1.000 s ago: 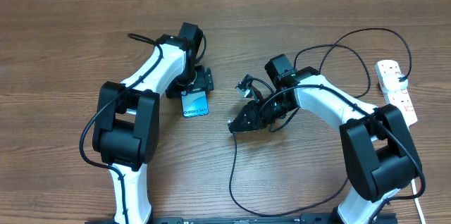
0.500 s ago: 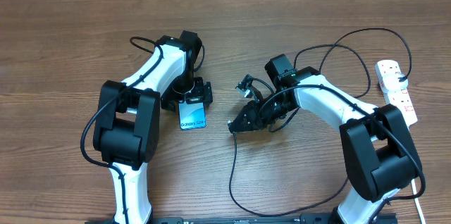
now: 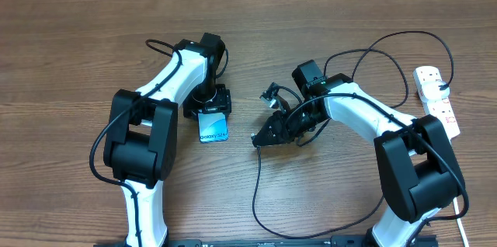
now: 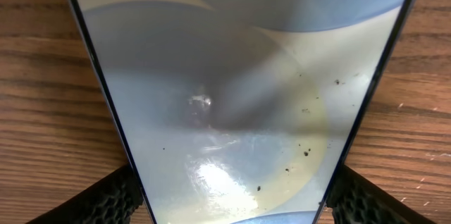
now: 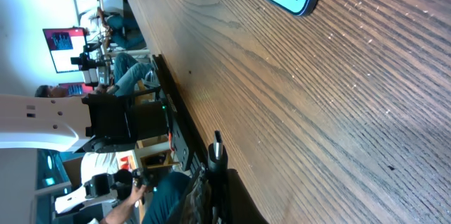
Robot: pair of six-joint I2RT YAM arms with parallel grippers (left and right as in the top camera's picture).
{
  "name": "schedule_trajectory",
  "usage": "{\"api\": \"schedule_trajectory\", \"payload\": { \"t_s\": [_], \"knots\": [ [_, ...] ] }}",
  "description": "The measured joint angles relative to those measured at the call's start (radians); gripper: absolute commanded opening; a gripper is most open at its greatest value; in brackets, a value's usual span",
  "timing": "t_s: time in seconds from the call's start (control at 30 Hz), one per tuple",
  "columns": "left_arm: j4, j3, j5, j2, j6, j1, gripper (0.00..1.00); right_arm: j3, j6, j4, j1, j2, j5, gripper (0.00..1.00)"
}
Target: Plug charger to phone and switch on socket
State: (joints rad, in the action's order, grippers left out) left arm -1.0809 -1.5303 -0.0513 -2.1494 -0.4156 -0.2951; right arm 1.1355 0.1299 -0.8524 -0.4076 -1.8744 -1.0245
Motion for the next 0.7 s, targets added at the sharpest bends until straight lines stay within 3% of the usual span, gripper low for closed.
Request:
{"api": "schedule_trajectory", "payload": {
  "t_s": [0.07, 0.5, 0.7],
  "knots": [
    [0.002, 0.0, 0.001, 0.0, -0.003, 0.0, 0.91, 0.0, 0.0, -0.004, 0.0, 0.0, 0.0, 0.04],
    [0.008, 0.003, -0.002, 0.0, -0.003, 0.0, 0.94, 0.0, -0.015, -0.009, 0.0, 0.0, 0.013, 0.04],
    [0.042, 0.004, 0.0, 0.003, -0.024, 0.0, 0.95, 0.0, -0.184, -0.043, 0.025, 0.0, 0.272, 0.04]
  ]
}}
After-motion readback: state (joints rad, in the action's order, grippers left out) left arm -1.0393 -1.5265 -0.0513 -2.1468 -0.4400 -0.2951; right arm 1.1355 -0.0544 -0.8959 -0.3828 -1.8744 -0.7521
